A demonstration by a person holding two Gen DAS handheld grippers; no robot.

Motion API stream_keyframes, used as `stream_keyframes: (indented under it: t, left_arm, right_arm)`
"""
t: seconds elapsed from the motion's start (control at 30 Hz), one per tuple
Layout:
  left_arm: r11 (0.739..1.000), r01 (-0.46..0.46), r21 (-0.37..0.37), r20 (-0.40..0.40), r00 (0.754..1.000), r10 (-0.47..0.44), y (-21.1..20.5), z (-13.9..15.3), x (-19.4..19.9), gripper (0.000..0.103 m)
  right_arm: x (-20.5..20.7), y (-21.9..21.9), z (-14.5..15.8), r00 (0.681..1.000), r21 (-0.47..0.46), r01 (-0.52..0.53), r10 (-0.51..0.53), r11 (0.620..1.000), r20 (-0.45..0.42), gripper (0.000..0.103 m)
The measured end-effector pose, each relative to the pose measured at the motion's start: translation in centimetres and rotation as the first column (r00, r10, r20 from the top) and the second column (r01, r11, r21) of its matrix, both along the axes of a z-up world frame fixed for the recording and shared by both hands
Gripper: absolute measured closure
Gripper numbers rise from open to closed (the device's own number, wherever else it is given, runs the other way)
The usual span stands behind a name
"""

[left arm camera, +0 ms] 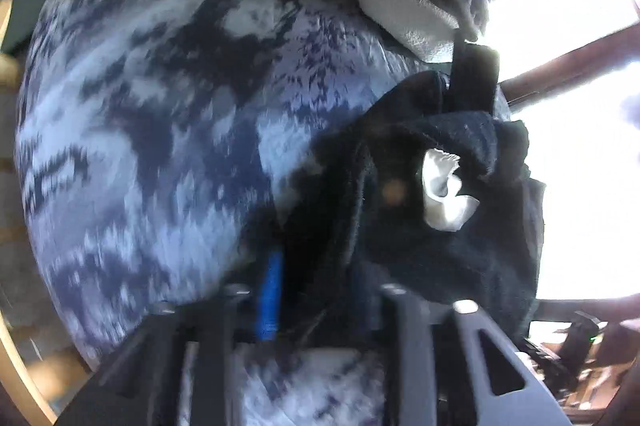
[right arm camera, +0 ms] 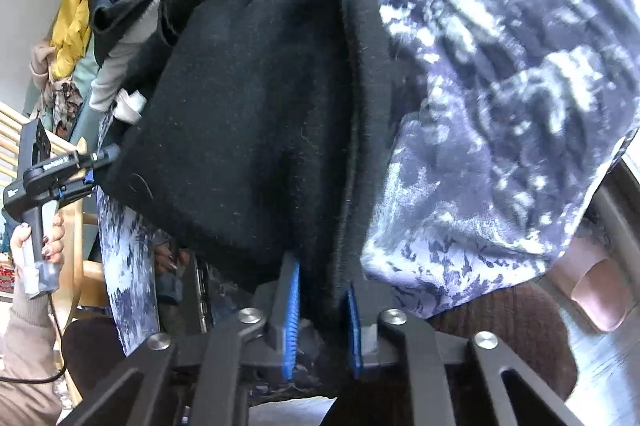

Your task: Fold clothes

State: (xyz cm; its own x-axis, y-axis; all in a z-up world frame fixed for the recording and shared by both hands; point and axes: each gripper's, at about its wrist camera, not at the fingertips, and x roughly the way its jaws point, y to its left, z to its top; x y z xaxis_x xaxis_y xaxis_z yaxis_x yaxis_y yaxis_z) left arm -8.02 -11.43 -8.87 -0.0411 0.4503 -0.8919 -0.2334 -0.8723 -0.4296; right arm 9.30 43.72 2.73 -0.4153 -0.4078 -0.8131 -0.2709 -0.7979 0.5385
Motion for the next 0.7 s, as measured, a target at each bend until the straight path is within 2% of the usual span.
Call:
stream_keyframes:
  t: [0.13, 0.23, 0.27, 0.4, 0.5, 0.57, 0.6, 0.67, 0.7]
  left_arm:
    - [1.000, 0.015, -0.015, 0.063, 0.998, -0.014, -1.2, 0.7, 1.3, 0.087]
    - [1.000, 0.003, -0.017, 0.033, 0.999, -0.002, -2.3, 2.2, 2.9, 0.090]
    - [1.000, -0.002, -0.019, 0.050, 0.999, 0.003, -2.9, 2.4, 3.5, 0.091]
    - [0.996, 0.007, -0.087, 0.104, 0.995, 0.002, -5.3, 1.9, 6.2, 0.093]
    - [0.994, -0.015, -0.104, 0.107, 0.994, 0.026, -6.2, 1.5, 7.2, 0.091]
    - [0.992, -0.032, -0.120, 0.061, 0.997, 0.040, -6.1, 2.5, 7.1, 0.086]
    - [0.991, -0.026, -0.131, 0.016, 0.999, 0.028, -5.7, 3.3, 7.2, 0.077]
    - [0.982, 0.004, -0.186, -0.115, 0.993, -0.026, -4.3, 5.5, 7.3, 0.057]
    - [0.977, 0.018, -0.212, -0.174, 0.983, -0.056, -3.3, 6.6, 7.3, 0.039]
  right_arm:
    - [0.3, 0.2, 0.8, 1.000, 0.042, 0.011, -0.012, 0.999, 0.013, 0.091]
    - [0.8, 0.4, 1.5, 1.000, 0.060, 0.019, -0.020, 0.998, 0.016, 0.092]
    - [1.1, 0.5, 1.8, 1.000, 0.061, 0.017, -0.018, 0.998, 0.014, 0.092]
    - [2.5, -0.3, 1.7, 0.999, 0.050, -0.015, 0.013, 0.999, 0.053, 0.092]
    - [2.9, -0.9, 0.9, 0.996, 0.057, -0.045, 0.040, 0.997, 0.085, 0.089]
    - [2.9, -0.6, 0.8, 0.996, 0.034, -0.030, 0.027, 0.999, 0.079, 0.084]
    - [3.0, -0.2, 1.1, 0.998, 0.019, -0.009, 0.008, 1.000, 0.067, 0.073]
    - [3.3, 0.6, 2.1, 0.999, 0.010, 0.026, -0.027, 1.000, 0.031, 0.054]
    - [3.4, 1.1, 2.9, 0.999, 0.029, 0.043, -0.044, 0.999, 0.009, 0.052]
